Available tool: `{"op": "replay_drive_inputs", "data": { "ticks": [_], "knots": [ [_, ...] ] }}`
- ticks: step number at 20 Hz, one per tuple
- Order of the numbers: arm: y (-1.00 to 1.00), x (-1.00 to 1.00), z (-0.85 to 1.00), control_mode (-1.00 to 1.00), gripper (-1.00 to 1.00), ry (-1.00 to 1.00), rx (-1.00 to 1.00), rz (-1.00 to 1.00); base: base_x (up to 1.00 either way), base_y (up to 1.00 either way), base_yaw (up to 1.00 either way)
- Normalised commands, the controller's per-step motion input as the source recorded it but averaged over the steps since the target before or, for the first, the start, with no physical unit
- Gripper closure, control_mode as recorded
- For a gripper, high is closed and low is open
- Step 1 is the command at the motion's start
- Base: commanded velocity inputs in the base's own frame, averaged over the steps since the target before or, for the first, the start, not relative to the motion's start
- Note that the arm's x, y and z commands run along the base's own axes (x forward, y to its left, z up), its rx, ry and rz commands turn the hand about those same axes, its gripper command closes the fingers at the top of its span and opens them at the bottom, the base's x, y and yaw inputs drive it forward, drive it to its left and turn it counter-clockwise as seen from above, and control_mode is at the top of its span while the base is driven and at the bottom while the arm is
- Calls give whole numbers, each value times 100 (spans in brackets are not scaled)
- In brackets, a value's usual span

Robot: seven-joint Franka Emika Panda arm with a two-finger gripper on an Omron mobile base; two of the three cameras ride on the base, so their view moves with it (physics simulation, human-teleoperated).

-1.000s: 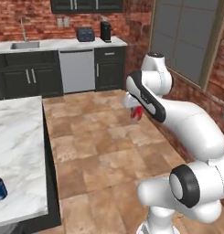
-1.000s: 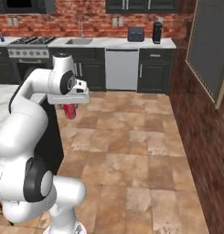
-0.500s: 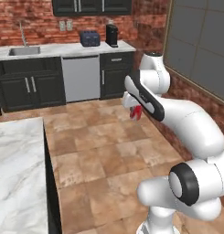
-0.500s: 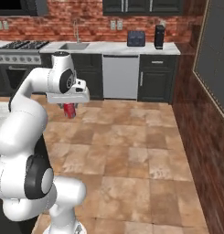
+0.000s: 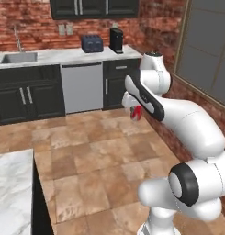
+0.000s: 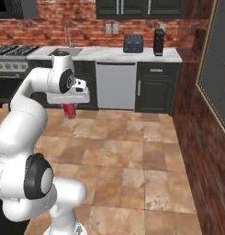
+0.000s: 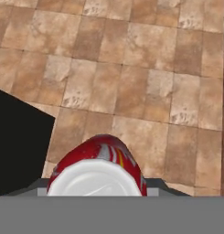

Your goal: Four empty soda cans are scattered around the kitchen. Gather all the cans and cluster them next to the stove for recycling.

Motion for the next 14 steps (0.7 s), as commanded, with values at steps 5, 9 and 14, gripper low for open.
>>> {"op": "replay_drive_inputs", "data": {
  "ticks": [5,9,14],
  "knots": [
    [0,0,0,100,100,0,0,0,100,-32,2],
    [0,0,0,100,100,0,0,0,100,-9,1],
    [0,0,0,100,100,0,0,0,100,0,0]
  ]
}}
